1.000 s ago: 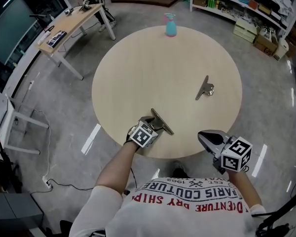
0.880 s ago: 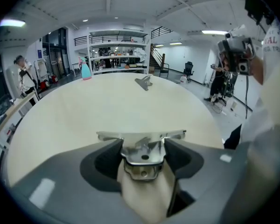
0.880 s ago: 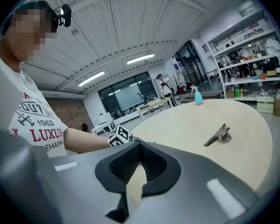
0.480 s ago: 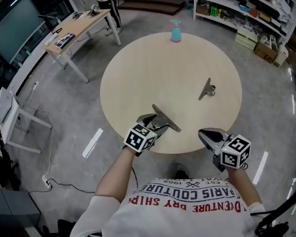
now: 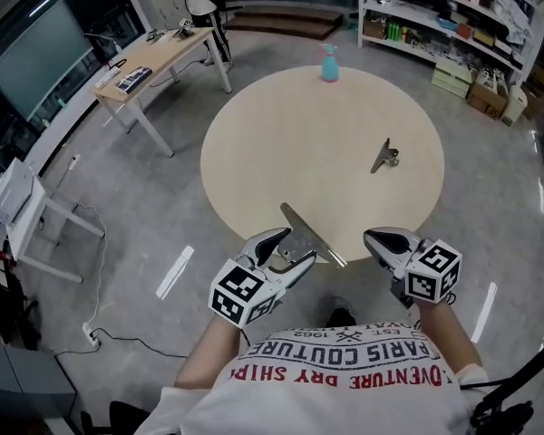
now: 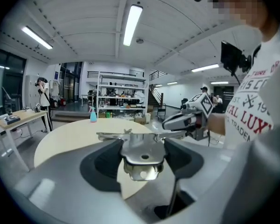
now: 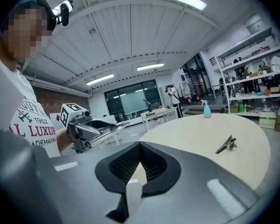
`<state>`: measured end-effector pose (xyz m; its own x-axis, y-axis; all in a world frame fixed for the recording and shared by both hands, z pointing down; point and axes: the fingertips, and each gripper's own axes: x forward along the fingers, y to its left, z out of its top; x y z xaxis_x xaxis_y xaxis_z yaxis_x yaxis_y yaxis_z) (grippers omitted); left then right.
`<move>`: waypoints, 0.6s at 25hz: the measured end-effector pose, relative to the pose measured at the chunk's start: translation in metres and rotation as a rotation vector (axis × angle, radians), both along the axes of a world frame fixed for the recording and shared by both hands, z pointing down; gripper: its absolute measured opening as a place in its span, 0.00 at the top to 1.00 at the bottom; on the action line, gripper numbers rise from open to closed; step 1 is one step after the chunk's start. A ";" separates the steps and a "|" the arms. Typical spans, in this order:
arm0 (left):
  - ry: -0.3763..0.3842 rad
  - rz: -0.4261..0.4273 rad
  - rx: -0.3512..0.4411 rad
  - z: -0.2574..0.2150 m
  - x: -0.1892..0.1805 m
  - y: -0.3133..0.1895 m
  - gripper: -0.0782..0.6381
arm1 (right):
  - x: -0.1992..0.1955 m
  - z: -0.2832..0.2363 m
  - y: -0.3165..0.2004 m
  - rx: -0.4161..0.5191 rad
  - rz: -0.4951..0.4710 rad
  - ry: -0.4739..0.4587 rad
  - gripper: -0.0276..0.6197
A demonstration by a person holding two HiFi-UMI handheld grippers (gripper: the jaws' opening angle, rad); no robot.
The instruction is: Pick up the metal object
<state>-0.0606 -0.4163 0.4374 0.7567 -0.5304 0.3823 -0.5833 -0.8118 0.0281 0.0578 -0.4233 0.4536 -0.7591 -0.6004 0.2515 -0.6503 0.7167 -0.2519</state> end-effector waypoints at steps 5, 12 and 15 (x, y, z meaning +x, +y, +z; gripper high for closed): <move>0.023 0.029 -0.012 -0.002 -0.006 0.036 0.50 | -0.016 -0.010 0.033 0.031 -0.004 0.003 0.96; 0.055 0.063 -0.007 -0.007 -0.009 0.092 0.50 | -0.030 -0.018 0.096 0.061 -0.026 0.020 0.96; 0.059 0.071 0.009 -0.018 -0.006 0.121 0.50 | -0.028 -0.030 0.121 0.079 -0.029 0.020 0.96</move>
<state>-0.0663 -0.2950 0.4191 0.8132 -0.4783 0.3316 -0.5222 -0.8512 0.0528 0.0295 -0.3020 0.4233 -0.7718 -0.5968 0.2193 -0.6332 0.7526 -0.1805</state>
